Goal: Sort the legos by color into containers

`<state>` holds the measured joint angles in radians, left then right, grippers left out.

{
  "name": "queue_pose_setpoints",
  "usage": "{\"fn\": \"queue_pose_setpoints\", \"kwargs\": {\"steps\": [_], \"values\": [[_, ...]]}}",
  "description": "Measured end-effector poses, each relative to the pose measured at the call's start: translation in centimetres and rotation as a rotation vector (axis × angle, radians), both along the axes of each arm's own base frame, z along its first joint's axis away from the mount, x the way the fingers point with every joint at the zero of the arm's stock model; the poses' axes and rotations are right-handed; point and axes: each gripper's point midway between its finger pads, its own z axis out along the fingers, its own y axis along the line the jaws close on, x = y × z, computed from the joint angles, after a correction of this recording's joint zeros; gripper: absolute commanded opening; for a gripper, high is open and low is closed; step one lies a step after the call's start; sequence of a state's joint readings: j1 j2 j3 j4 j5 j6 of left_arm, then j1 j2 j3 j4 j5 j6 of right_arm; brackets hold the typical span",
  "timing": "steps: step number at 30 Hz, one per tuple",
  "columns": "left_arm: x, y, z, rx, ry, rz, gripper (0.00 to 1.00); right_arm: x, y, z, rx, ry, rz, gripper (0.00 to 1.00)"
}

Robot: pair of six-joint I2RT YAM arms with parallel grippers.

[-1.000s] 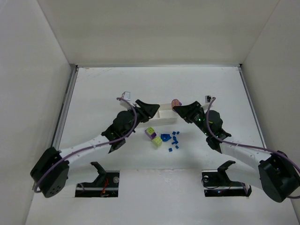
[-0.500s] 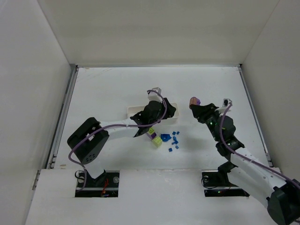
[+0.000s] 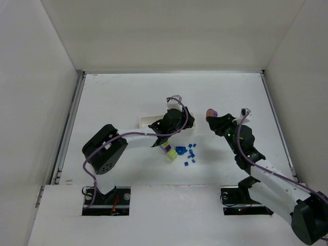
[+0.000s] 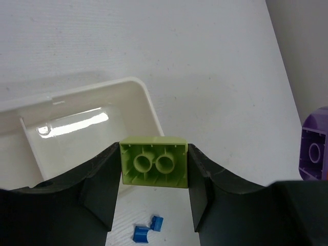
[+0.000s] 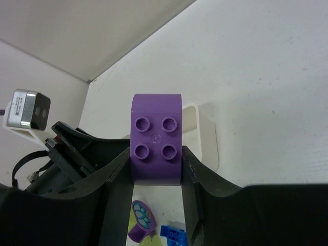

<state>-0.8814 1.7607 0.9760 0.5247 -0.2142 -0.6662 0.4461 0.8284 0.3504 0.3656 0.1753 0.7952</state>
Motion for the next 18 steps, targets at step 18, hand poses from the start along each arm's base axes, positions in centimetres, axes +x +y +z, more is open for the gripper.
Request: {"fn": "queue_pose_setpoints", "kwargs": {"steps": [18], "values": [[-0.8,2.7,4.0,-0.175,0.017,0.037,0.61,-0.3,2.3,-3.5,-0.046,0.100,0.094,0.29]]}}
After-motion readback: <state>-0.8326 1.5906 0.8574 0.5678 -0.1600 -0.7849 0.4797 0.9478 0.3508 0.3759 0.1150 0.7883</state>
